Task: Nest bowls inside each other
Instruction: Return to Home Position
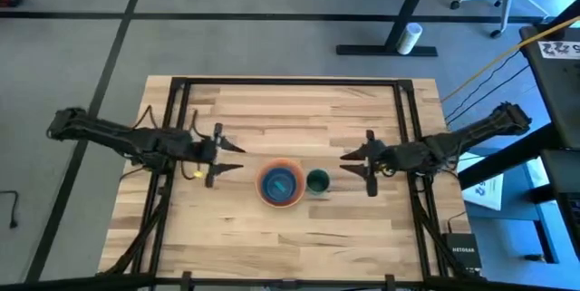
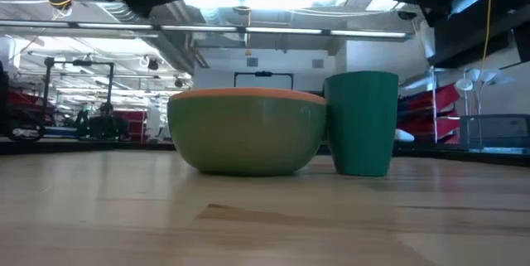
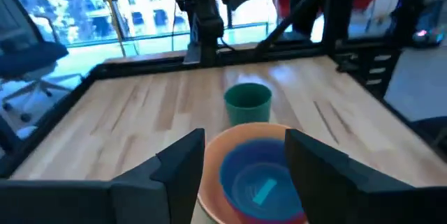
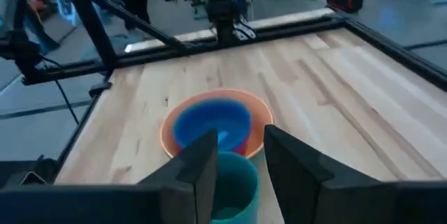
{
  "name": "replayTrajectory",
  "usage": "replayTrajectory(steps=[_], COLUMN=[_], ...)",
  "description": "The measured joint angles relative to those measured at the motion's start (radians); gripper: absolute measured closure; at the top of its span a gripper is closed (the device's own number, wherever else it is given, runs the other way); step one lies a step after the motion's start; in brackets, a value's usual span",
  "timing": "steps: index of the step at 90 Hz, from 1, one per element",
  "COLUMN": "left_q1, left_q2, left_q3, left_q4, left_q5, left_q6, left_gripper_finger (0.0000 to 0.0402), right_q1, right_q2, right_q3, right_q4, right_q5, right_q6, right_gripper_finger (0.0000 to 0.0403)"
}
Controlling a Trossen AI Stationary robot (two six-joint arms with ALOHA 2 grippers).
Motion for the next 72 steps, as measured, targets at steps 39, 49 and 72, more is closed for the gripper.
replayTrajectory(steps=[39, 49, 72], left_q1=[-0.001, -0.002, -0.004], left_q2=[-0.318, -0.333, -0.332], left_q3=[-0.115, -0.115, -0.118], left_q4=[0.002, -0.007, -0.114], left_q5=[-0.054, -0.054, 0.093], left_q6=[-0.050, -0.146, -0.113], left_gripper_finger=[0.0219, 0.0219, 0.0219], right_q1=[0.017, 0.017, 0.018], right_q2=[-0.101, -0.102, -0.110], right_q3=[-0.171, -0.171, -0.171], right_q4=[0.086, 0.088, 0.085], right_q5=[0.122, 0.085, 0.049], right_q6=[0.107, 0.199, -0.026], right_gripper_finger=[0.0299, 0.0299, 0.0299])
